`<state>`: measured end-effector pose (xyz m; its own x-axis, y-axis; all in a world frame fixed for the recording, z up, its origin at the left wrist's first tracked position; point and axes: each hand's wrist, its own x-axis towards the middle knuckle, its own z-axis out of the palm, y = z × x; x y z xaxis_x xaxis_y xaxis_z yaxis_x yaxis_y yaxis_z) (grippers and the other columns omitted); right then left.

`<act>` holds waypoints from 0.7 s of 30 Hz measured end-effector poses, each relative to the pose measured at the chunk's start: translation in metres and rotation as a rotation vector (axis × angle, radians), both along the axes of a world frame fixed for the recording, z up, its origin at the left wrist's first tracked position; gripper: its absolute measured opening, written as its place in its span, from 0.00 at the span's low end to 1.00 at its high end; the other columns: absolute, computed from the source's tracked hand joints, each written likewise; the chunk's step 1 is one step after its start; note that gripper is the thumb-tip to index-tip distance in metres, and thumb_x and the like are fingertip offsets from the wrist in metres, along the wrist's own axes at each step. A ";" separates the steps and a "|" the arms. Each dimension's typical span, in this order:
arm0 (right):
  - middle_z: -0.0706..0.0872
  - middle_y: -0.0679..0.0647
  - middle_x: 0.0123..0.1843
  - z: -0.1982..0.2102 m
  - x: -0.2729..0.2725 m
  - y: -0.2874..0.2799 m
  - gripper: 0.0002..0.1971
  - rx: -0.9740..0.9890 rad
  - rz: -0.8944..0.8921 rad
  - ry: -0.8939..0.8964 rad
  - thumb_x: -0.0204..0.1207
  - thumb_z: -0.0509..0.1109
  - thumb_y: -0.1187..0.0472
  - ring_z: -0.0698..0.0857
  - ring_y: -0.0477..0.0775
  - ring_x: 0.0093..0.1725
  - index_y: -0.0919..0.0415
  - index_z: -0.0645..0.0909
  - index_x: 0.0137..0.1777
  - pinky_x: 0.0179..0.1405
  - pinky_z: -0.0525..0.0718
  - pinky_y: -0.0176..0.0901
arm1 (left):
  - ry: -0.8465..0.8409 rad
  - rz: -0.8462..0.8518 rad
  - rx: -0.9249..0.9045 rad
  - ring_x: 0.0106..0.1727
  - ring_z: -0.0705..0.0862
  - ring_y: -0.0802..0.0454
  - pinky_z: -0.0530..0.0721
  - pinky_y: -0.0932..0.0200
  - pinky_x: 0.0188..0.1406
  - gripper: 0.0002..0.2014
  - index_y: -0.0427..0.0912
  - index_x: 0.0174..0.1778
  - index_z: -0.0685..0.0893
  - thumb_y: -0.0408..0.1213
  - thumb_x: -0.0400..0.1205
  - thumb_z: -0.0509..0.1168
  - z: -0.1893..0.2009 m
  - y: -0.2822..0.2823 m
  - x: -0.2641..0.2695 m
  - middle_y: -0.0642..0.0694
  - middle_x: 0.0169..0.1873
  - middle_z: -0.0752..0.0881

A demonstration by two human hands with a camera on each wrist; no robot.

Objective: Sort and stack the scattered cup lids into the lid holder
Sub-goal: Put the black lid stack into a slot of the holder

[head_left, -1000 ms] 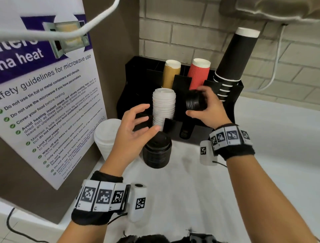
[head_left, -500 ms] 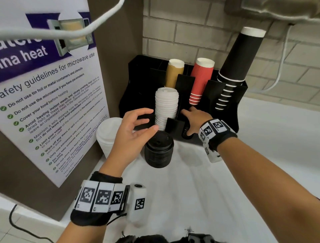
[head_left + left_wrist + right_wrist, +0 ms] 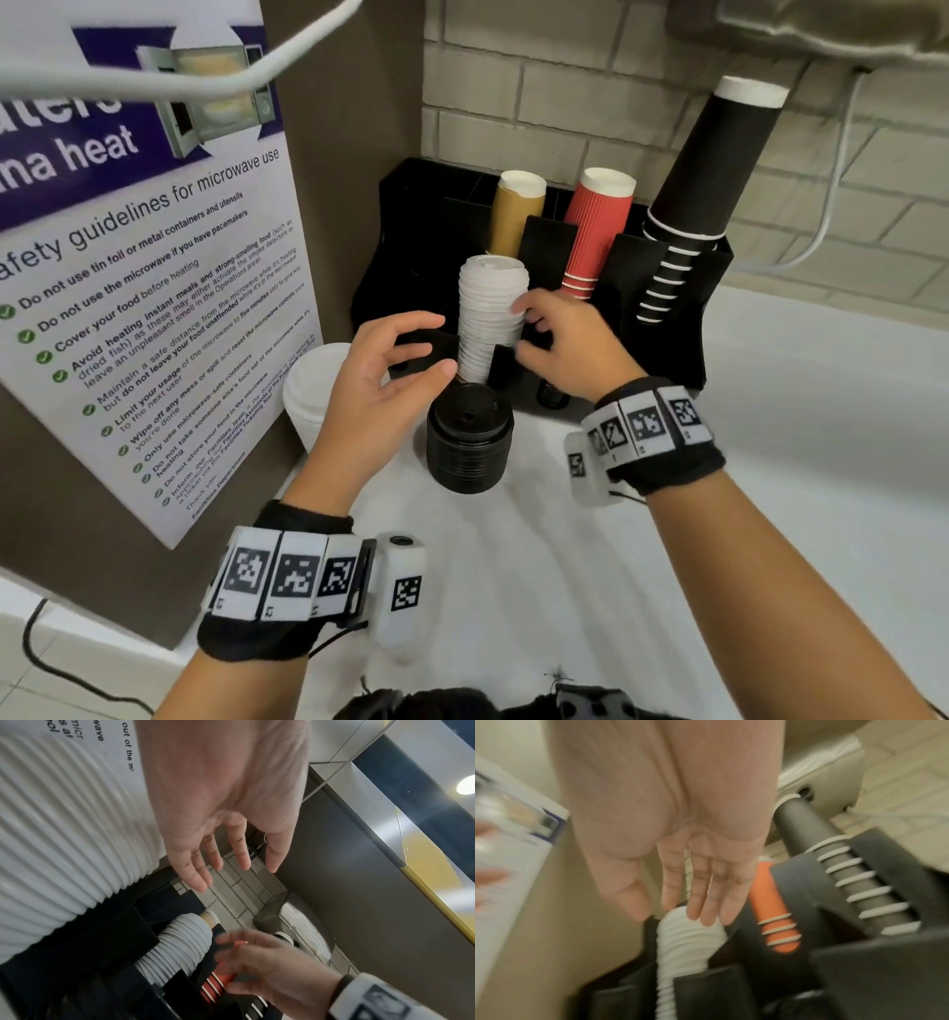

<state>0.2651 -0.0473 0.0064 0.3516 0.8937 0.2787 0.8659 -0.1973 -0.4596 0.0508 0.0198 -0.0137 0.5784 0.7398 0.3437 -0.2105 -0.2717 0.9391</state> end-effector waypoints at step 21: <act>0.75 0.57 0.60 -0.023 -0.048 -0.004 0.28 0.074 0.132 0.492 0.64 0.82 0.58 0.78 0.54 0.59 0.51 0.71 0.59 0.56 0.81 0.48 | 0.036 -0.032 0.004 0.66 0.80 0.62 0.82 0.65 0.59 0.26 0.62 0.65 0.77 0.39 0.74 0.77 -0.003 -0.001 -0.002 0.52 0.70 0.77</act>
